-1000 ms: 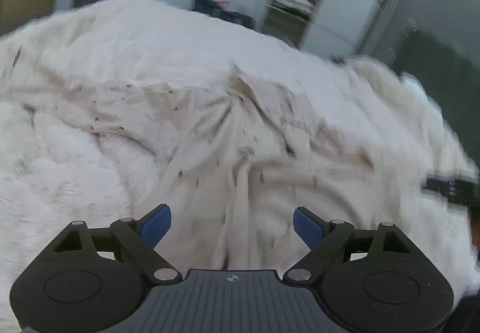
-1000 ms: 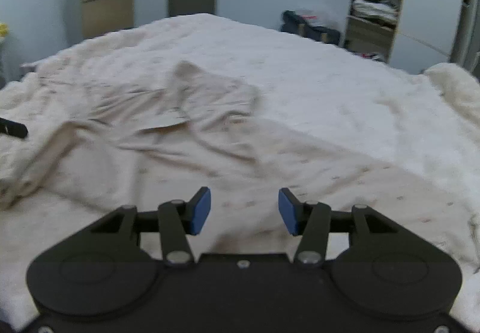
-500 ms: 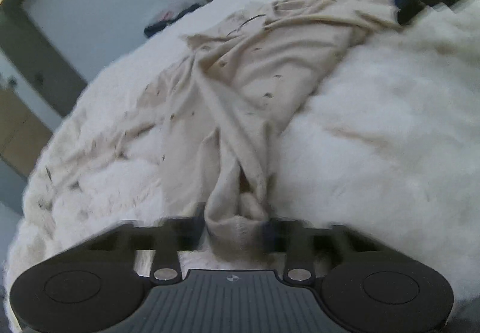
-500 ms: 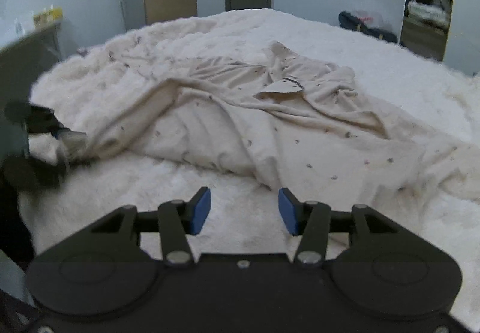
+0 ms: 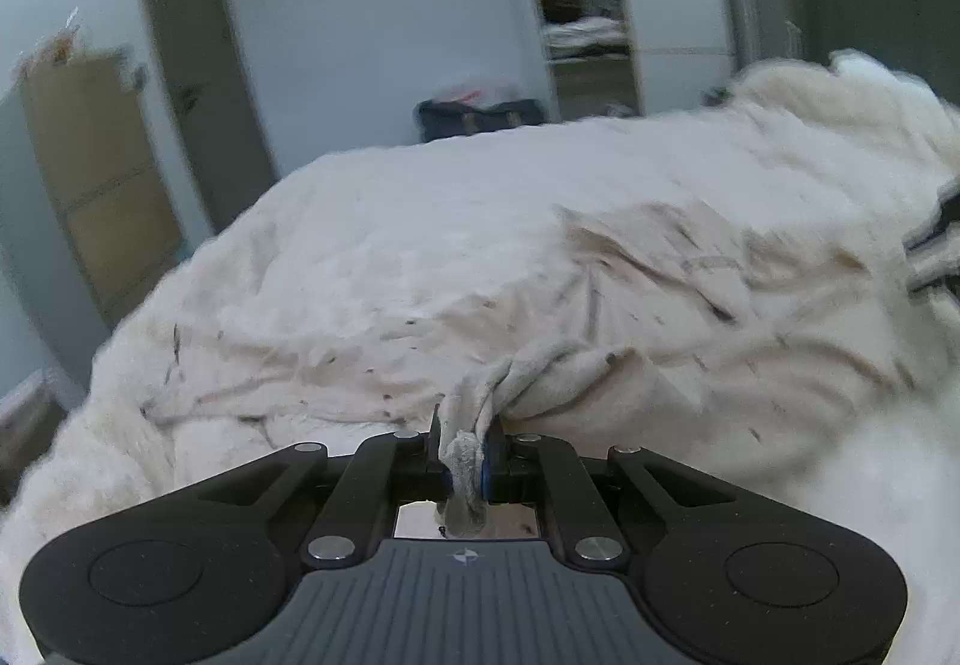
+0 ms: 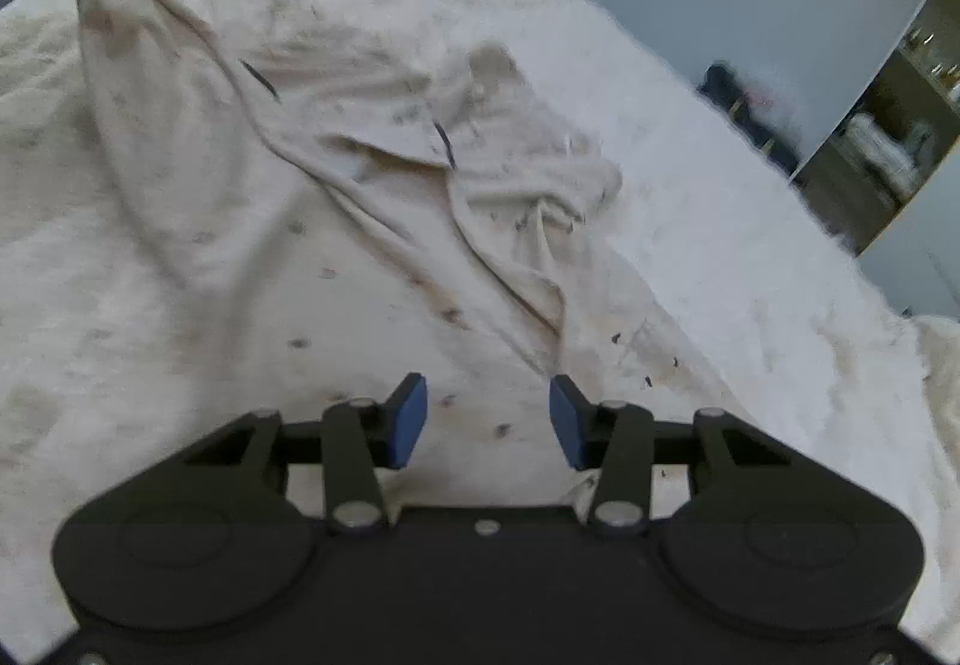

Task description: Fold clothes

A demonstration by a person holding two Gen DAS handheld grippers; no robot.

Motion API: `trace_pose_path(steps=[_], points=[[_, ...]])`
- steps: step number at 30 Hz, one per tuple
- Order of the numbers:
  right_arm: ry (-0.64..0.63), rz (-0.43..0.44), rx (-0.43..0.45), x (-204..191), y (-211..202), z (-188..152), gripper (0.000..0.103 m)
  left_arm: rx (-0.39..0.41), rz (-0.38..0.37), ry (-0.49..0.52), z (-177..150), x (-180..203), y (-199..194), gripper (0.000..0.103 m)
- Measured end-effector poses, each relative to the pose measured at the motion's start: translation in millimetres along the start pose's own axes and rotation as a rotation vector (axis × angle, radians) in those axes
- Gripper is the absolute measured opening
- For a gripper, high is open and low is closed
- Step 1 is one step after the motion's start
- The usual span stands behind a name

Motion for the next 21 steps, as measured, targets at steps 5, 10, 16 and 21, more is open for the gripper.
trace_pose_path(steps=[5,10,16,21], points=[[0.008,0.062,-0.099,26,28,3,0.031,-0.051,0.000,-0.105,11,-9,33,0.007],[0.052,0.139,-0.134,31,12,-5,0.000,-0.053,-0.063,-0.084,15,-9,33,0.007],[-0.025,0.089,0.021,-13,-85,-18,0.000,0.014,-0.189,0.073,10,-19,-22,0.007],[-0.041,0.025,0.128,-68,-162,-48,0.000,0.046,-0.285,0.166,-13,-34,-82,0.007]])
Point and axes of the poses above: each gripper's, at about its wrist camera, not at the fingertips, and y roughly the way its jaws point, x to its right, z to its top, the point moved 1 cm from there along y, roughly the way its jaws point, and after that the axes turned 11 degrees about z, right-handed, at the moved point
